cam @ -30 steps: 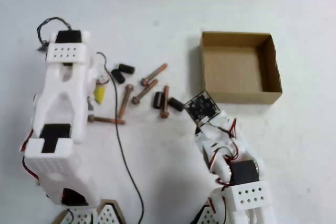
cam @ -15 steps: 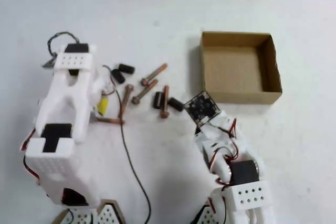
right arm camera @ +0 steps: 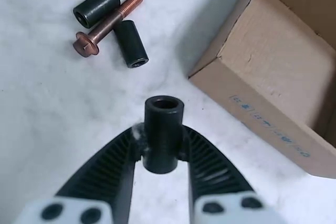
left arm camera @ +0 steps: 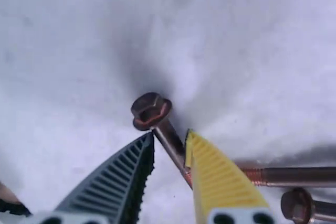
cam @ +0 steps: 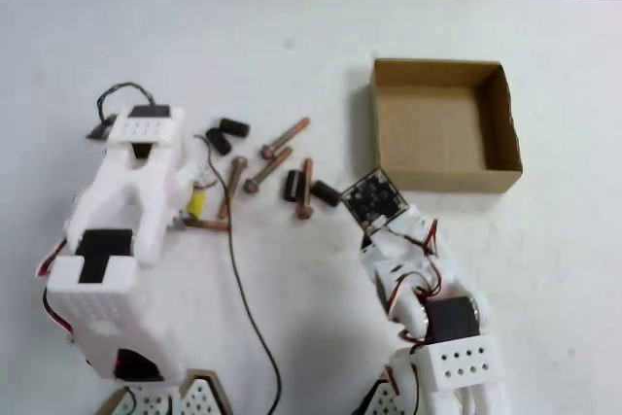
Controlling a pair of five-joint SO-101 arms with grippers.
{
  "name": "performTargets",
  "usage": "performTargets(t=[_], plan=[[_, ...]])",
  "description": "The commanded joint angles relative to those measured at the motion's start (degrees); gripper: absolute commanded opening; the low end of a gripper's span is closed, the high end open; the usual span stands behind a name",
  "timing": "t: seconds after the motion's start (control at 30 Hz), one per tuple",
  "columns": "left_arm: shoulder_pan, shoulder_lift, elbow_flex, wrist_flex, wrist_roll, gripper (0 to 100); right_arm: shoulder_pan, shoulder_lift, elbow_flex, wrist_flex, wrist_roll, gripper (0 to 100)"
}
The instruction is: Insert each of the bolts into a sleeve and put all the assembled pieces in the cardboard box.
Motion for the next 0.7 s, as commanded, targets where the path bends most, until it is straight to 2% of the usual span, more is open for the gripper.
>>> performTargets(t=[0.0,0.3,0.53,0.6,0.67], plan=[[-0.66,-3.38,0.62,-2.99,0.7,13,0.84,-0.57,-0.62,-1.45,0.0,1.6],[-2.95,-3.38,6.95,-13.63,0.62,12,0.84,-0.57,-0.62,-1.36,0.0,1.6],[-3.03,-3.38,7.12,-14.68,0.62,12,0.84,-0.57,-0.62,-1.36,0.0,1.6],[-3.03,-3.38,7.12,-14.68,0.62,10,0.84,-0.57,-0.62,-1.36,0.0,1.6],[-3.03,-3.38,7.12,-14.59,0.62,3,0.84,-0.57,-0.62,-1.36,0.0,1.6]])
